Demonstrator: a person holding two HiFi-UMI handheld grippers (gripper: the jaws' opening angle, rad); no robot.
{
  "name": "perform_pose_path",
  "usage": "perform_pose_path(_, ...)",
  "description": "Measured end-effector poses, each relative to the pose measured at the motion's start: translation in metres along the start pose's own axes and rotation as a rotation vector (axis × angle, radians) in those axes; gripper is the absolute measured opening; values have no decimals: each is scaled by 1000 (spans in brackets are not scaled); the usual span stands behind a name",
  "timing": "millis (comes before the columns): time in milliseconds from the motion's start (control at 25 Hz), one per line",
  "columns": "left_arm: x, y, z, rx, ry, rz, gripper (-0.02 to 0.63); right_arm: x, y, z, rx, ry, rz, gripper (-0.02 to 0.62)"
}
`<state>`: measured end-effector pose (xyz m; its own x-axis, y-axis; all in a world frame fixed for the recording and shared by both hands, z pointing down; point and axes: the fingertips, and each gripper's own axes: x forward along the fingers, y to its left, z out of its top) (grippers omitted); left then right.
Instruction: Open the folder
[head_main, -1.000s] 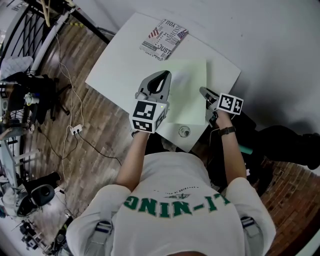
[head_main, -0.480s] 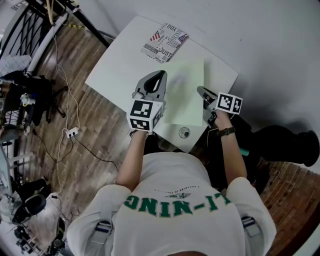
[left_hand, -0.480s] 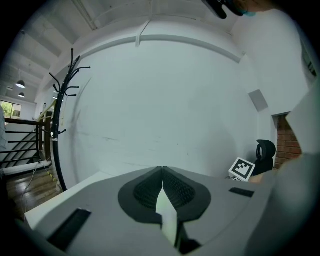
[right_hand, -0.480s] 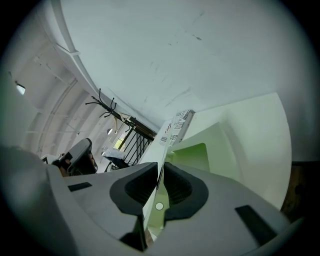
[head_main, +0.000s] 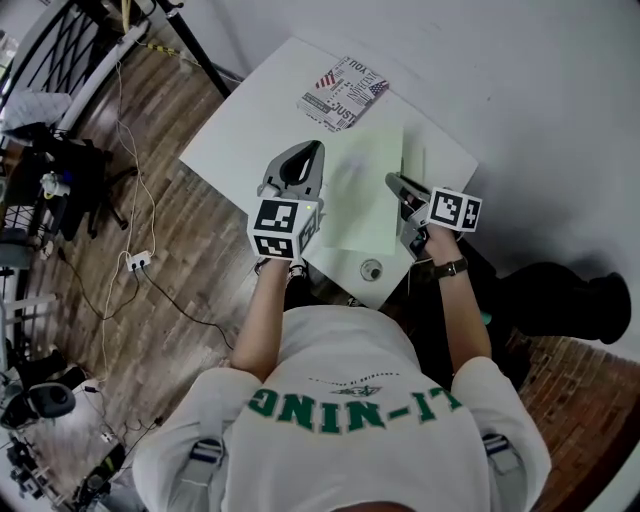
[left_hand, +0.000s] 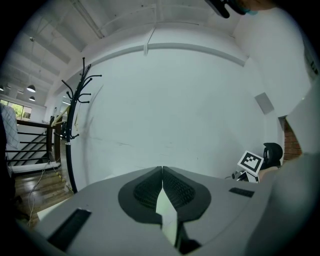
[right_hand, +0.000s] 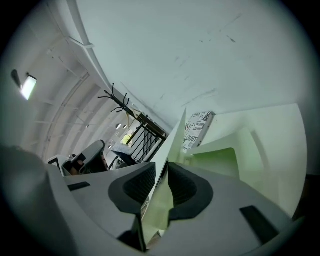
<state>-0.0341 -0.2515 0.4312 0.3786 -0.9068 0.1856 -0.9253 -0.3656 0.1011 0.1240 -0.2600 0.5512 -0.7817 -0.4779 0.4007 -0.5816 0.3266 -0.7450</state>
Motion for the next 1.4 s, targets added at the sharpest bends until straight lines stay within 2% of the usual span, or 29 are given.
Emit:
perform_pose_path(640,-35,46,2,-33,-33,102,17,34,61,-2,-85,56,99,109)
perform_pose_path(1400,-83,112,2,-82,-66,250,17,102,127,-21,-165,185,204,163)
